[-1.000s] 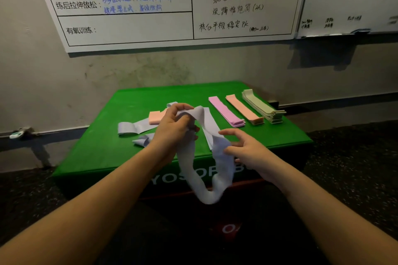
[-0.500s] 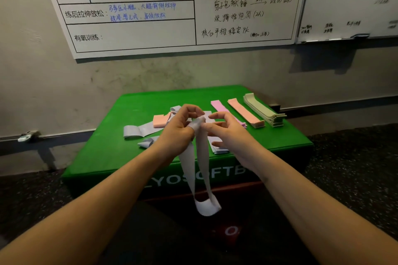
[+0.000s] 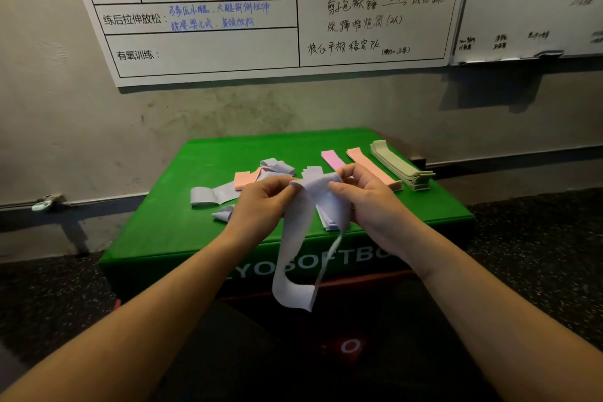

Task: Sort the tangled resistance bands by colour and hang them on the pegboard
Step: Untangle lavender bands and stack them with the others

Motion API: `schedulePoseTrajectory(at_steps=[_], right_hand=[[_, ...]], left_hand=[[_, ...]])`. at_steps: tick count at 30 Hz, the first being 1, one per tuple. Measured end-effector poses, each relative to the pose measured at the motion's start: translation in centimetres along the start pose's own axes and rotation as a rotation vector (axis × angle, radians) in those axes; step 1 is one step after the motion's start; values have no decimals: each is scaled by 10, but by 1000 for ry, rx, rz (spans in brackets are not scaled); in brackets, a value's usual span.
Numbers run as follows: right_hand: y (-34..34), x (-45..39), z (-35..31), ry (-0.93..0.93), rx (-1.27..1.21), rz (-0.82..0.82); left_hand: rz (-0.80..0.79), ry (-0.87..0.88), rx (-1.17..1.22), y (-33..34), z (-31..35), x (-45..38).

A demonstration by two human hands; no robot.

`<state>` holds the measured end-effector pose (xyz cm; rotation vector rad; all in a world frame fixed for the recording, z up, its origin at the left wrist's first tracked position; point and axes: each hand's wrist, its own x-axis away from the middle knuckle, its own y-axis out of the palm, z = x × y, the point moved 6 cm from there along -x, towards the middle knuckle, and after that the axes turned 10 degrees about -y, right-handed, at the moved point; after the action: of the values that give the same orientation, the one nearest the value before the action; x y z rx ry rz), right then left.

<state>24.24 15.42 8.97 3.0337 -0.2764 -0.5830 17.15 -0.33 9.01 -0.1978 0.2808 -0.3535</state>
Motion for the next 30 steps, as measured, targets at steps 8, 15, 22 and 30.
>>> schedulePoseTrajectory(at_steps=[8, 15, 22, 30], right_hand=[[-3, 15, 15, 93, 219, -41], [-19, 5, 9, -47, 166, 130], [-24, -6, -1, -175, 367, 54], [-29, -39, 0, -157, 171, 141]], left_hand=[[-74, -83, 159, 22, -1, 0], [-108, -20, 81, 34, 1, 1], [-202, -57, 125, 41, -2, -1], [-242, -138, 247, 55, -19, -19]])
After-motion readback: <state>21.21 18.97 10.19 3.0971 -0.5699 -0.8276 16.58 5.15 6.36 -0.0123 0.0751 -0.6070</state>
